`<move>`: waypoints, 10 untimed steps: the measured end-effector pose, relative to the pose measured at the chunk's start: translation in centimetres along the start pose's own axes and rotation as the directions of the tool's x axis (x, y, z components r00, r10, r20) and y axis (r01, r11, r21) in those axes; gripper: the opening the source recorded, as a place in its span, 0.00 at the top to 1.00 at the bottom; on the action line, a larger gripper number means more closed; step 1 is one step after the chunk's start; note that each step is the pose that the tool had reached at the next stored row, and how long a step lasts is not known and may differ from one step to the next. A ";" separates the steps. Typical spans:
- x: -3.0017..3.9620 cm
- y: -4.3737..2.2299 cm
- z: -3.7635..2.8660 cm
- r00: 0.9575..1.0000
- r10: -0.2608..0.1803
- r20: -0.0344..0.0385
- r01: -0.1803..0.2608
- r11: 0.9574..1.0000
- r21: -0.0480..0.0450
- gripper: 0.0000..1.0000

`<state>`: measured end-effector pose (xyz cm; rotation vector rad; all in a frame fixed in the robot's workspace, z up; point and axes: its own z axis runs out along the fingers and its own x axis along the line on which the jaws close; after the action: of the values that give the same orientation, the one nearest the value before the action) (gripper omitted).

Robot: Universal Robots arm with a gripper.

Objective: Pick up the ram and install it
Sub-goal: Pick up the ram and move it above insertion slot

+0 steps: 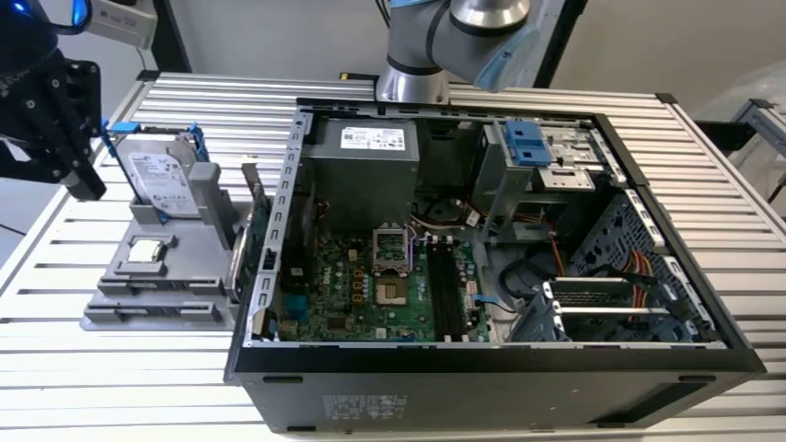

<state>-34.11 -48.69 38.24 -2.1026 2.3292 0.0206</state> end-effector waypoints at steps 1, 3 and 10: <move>0.00 0.00 0.02 1.000 -0.019 0.000 0.019 1.000 0.000 1.00; 0.00 0.00 0.06 0.999 -0.054 0.000 0.054 0.999 -0.001 1.00; 0.02 0.19 0.24 0.993 -0.118 0.000 0.118 0.993 -0.001 1.00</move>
<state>-34.30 -48.69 38.00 -2.2369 2.2011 0.0215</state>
